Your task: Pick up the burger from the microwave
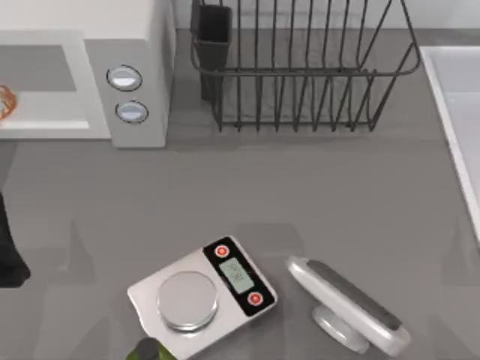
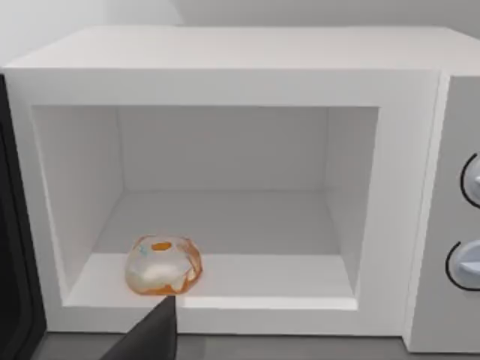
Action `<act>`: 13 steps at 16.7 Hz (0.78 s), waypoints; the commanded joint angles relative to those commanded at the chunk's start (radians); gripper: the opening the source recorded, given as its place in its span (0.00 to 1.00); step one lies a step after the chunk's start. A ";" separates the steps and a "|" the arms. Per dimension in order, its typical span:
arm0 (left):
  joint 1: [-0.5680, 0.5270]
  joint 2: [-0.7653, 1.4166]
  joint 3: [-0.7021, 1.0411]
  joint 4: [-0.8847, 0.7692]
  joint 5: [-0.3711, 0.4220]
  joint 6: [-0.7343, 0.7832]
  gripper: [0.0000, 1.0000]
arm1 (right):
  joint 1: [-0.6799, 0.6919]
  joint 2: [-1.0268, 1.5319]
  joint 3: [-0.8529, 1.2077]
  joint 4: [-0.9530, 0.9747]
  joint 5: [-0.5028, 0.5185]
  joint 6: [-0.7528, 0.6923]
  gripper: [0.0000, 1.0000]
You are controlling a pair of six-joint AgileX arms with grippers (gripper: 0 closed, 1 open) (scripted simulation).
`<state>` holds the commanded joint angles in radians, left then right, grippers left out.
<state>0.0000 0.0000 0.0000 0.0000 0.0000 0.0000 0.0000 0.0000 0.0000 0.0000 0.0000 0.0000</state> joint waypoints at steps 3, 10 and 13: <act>0.000 0.000 0.000 0.000 0.000 0.000 1.00 | 0.000 0.000 0.000 0.000 0.000 0.000 1.00; 0.000 0.000 0.000 0.000 0.000 0.000 1.00 | 0.000 0.000 0.000 0.000 0.000 0.000 1.00; 0.000 0.000 0.000 0.000 0.000 0.000 1.00 | 0.000 0.000 0.000 0.000 0.000 0.000 1.00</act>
<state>0.0000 0.0000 0.0000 0.0000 0.0000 0.0000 0.0000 0.0000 0.0000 0.0000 0.0000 0.0000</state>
